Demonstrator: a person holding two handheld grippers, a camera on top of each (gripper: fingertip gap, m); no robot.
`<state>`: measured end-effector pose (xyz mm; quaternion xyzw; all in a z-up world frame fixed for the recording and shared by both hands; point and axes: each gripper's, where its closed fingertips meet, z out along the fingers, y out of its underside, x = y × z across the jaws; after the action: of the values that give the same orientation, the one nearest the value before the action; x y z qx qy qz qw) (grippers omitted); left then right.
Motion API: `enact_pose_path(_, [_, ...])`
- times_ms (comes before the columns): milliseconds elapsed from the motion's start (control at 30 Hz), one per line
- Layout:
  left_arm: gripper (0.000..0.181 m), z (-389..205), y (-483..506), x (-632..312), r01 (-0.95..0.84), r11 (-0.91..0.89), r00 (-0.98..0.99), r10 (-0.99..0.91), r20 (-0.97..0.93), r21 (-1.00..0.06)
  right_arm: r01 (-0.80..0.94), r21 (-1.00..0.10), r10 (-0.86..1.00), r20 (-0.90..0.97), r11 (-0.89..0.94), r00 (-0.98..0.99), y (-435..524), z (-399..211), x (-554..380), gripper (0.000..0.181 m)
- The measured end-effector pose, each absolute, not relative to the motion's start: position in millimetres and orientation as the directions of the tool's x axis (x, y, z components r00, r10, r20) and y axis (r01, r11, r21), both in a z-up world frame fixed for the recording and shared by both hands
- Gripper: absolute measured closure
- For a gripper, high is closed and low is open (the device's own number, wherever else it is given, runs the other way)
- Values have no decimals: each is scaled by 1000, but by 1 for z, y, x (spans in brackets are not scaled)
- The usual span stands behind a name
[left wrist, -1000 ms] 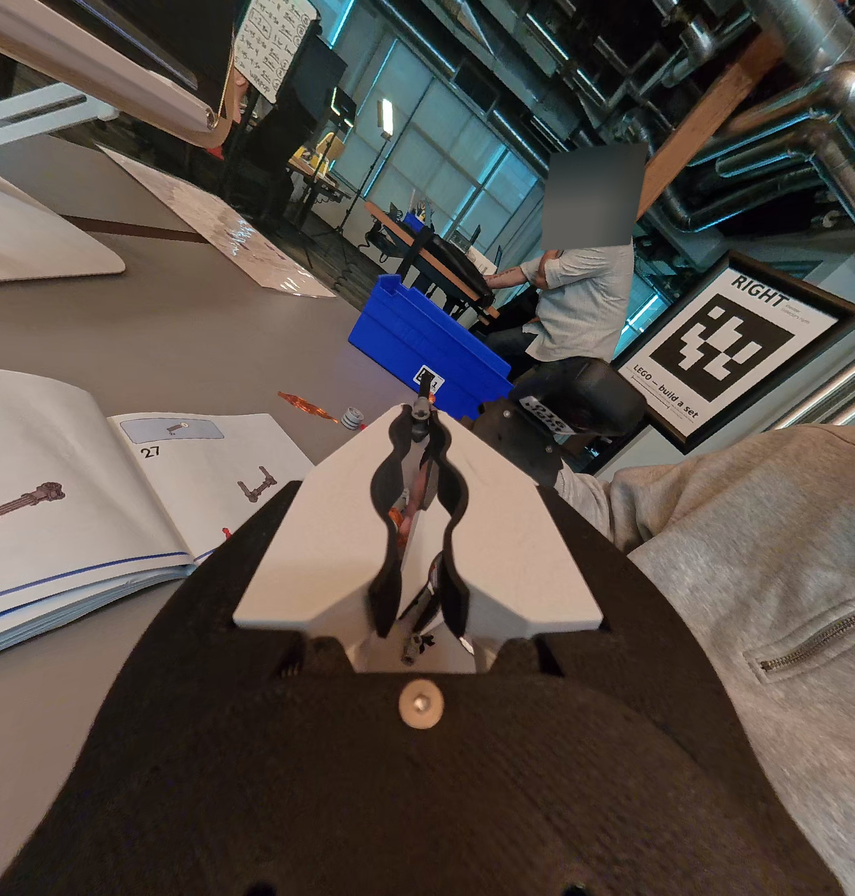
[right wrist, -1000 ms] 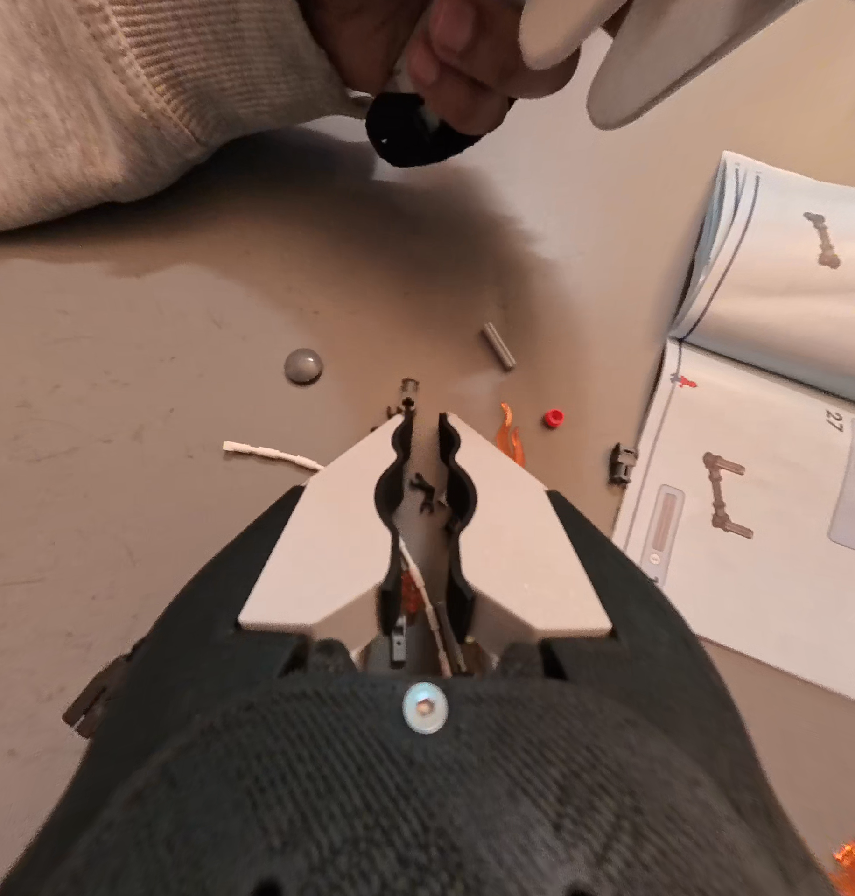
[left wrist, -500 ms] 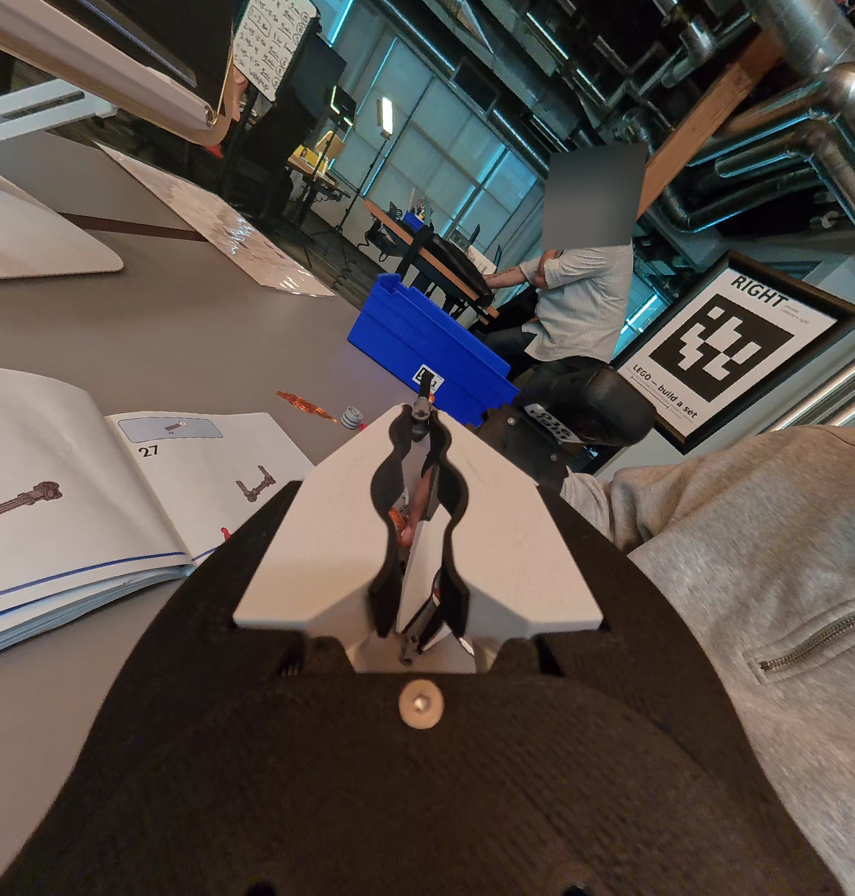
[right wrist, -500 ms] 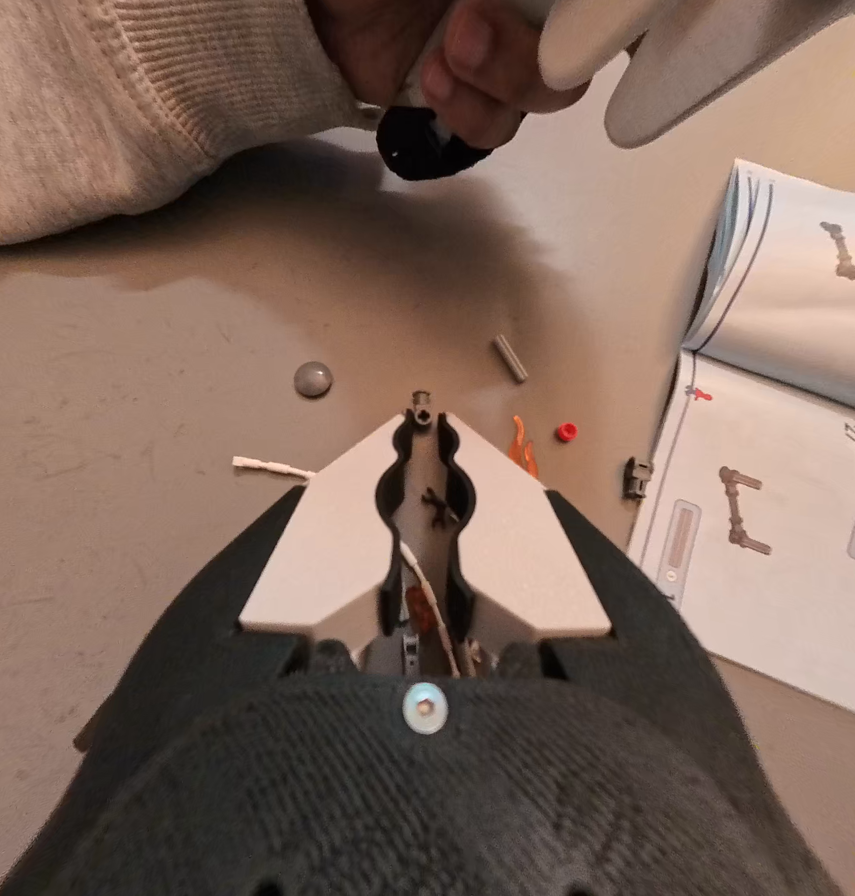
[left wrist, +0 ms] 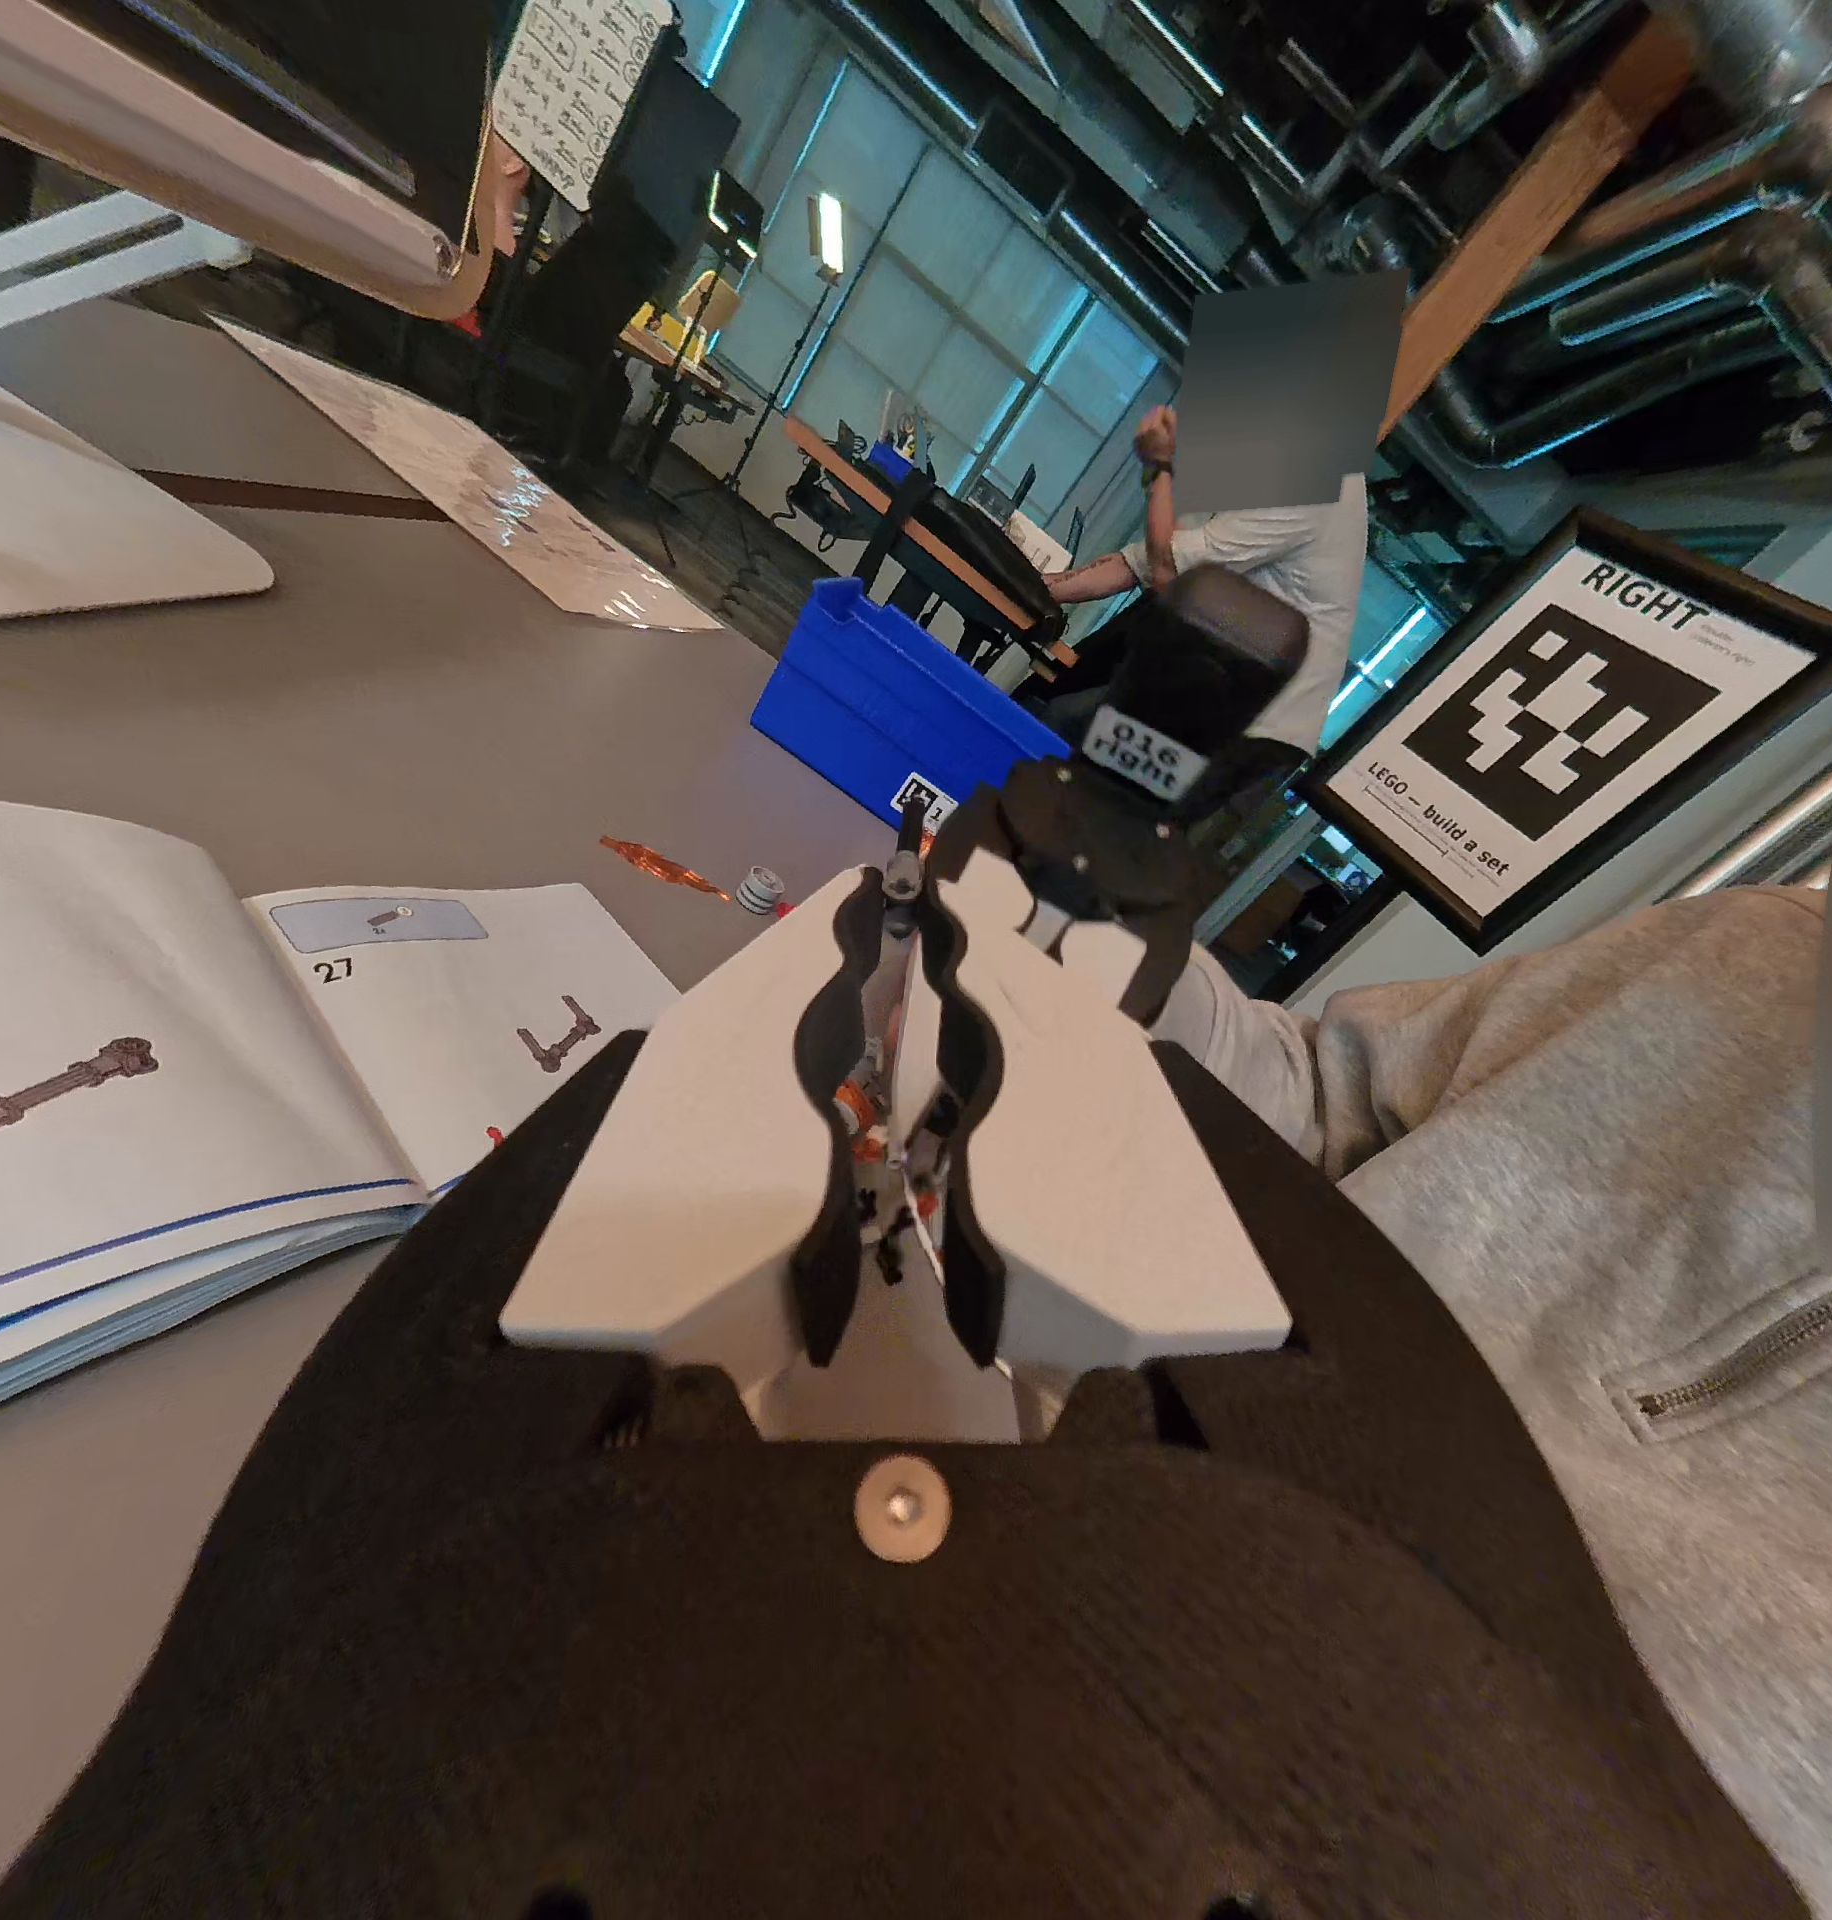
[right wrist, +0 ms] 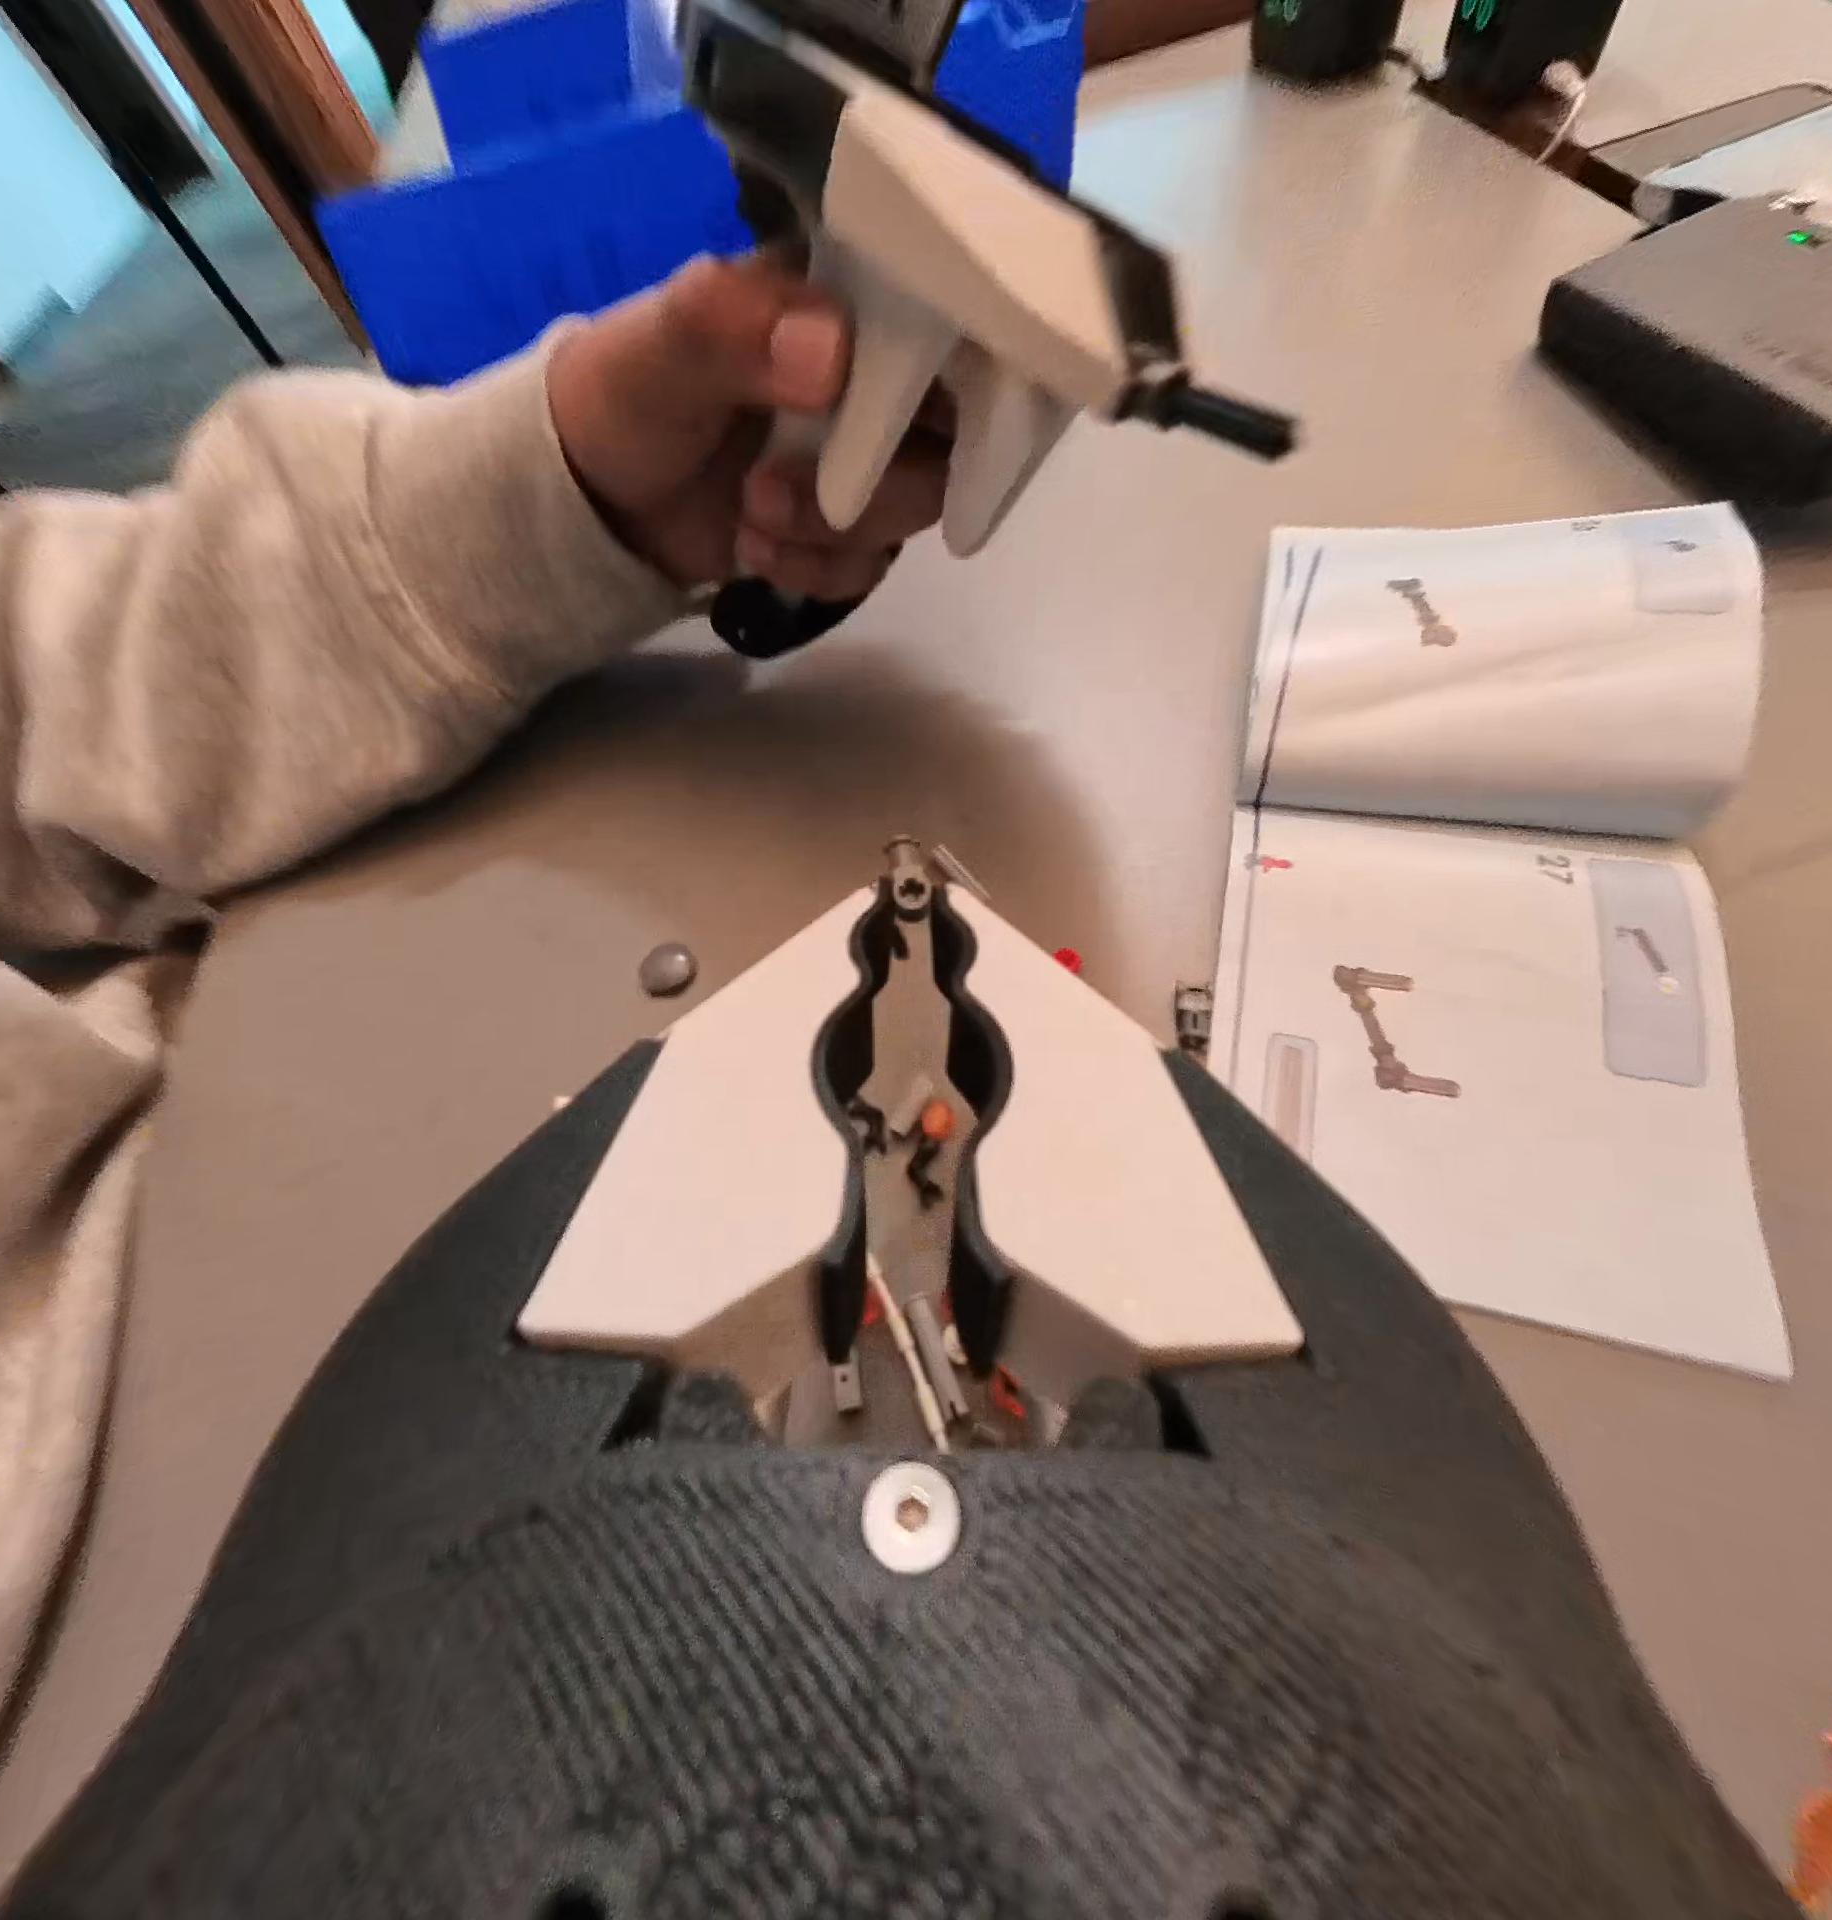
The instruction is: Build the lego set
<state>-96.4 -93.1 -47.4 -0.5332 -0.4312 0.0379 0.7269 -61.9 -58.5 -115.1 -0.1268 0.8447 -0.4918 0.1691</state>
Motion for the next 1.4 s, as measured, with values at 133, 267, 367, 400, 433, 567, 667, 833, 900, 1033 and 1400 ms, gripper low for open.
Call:
enact_pose_path(133, [177,-50,-95,-96,408,414,621,527,580,-814,33,-872,-360,-235,488,-903,-53,-109,-75,177])
enact_pose_path(267, [177,-51,-94,-95,415,393,624,533,571,-820,0,-879,-361,-196,477,-912,-50,-107,-78,176])
enact_pose_path(367, [177,-55,-87,-90,429,325,645,543,538,-843,47,-897,-409,-247,440,-879,-45,-92,-74,177])
enact_pose_path(400, [177,-58,-83,-86,435,284,658,548,517,-855,87,-901,-442,-290,425,-849,-41,-84,-71,177])
enact_pose_path(433, [177,-60,-78,-82,440,238,675,548,494,-866,134,-903,-477,-337,409,-812,-36,-75,-69,177])
enact_pose_path(567, [177,-60,-60,-65,435,134,746,500,440,-890,258,-893,-563,-436,368,-702,-17,-51,-74,177])
enact_pose_path(667, [177,-58,-52,-59,426,107,773,473,423,-898,272,-887,-560,-450,374,-695,-10,-53,-81,177])
enact_pose_path(833, [177,-62,-41,-55,434,55,788,461,408,-899,246,-883,-552,-445,399,-705,-8,-60,-81,177])
enact_pose_path(900, [177,-63,-39,-54,433,38,790,465,399,-901,229,-880,-546,-443,416,-711,-9,-64,-79,177])
enact_pose_path(1033, [177,-64,-38,-54,425,19,792,476,382,-905,205,-871,-522,-440,447,-731,-12,-74,-79,177])
enact_pose_path(1400, [177,-83,-40,-60,448,-63,760,552,343,-892,140,-848,-480,-417,512,-772,-18,-96,-76,177])
